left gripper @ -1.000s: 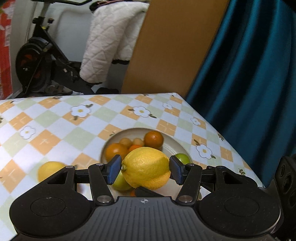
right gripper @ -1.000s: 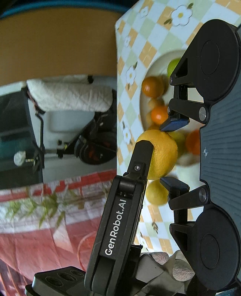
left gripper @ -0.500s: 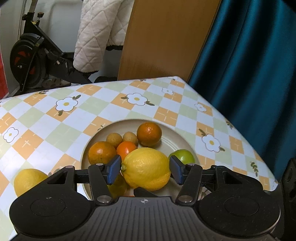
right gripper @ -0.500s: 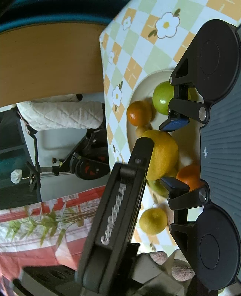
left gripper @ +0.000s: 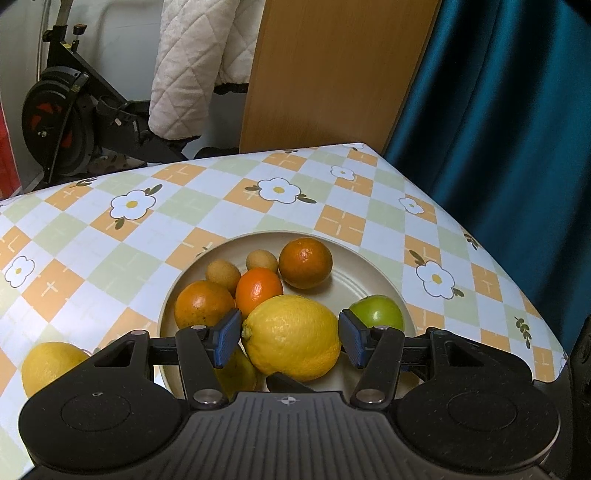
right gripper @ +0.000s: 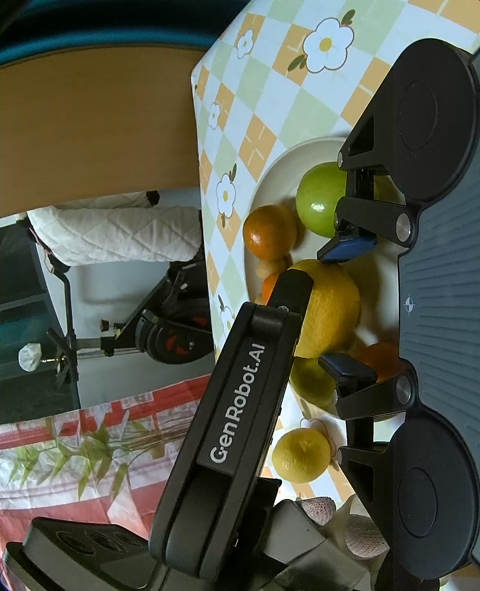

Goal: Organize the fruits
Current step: 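Lower the lemon onto the plate and open the left tool, then move the left tool to the second yellow lemon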

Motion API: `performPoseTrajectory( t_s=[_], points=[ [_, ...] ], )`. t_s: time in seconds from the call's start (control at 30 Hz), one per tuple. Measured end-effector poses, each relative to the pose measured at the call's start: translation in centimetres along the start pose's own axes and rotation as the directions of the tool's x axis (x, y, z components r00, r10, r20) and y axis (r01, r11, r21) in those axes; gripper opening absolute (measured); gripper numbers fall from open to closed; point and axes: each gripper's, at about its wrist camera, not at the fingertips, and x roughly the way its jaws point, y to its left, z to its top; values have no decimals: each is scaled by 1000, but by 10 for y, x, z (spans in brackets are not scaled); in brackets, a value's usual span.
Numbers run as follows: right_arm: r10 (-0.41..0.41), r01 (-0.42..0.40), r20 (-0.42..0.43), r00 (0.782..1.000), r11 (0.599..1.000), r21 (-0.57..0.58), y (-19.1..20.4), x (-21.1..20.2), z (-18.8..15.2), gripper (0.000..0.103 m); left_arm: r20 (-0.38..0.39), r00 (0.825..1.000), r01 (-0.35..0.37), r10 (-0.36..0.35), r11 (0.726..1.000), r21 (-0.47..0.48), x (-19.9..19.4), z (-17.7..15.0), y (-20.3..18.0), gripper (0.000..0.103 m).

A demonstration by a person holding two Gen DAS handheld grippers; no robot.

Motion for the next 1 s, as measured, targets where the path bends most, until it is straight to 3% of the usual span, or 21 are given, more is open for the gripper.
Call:
performPoseTrajectory(
  t_s=[0.33,0.63,1.0],
  points=[
    [-12,12,22,1000,1000,-12,3,-5,1,50,-3,1000,-9,9,1000,-11,0,1,-1,60],
    [-24,24,33,999,1000,-18,7,-16,5,50,55,998,10,-10,1000,-8,-32,-1,5,60],
    [-13,14,20,1000,998,-54,28,-23,12,50,115,992,-46,49,998,-31,-84,-20,53,60]
  ],
)
